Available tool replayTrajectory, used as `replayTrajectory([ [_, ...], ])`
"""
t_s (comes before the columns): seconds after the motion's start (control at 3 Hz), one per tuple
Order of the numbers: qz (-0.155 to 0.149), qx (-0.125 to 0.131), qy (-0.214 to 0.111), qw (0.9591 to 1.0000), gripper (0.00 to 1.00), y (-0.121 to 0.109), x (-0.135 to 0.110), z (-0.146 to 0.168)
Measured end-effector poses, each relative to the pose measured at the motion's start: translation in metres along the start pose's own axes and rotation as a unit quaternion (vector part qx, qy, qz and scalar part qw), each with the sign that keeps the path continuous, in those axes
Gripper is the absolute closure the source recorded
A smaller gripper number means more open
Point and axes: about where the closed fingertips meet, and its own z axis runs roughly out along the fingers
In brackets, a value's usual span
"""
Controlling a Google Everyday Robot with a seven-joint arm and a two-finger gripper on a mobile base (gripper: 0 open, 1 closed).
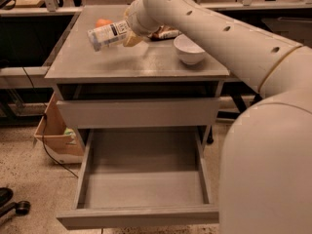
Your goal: Pick blue plastic bottle from middle drawer and place on counter
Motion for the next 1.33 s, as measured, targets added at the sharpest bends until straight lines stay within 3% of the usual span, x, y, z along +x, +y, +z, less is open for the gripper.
replayTrajectory([
  [0.33,0.034,-0.034,-0.013,0.9988,0.97,0.02,0.002,0.031],
  [1.33,0.06,-0.08,-0.021,0.9947,0.27,0.045,0.005,0.061],
])
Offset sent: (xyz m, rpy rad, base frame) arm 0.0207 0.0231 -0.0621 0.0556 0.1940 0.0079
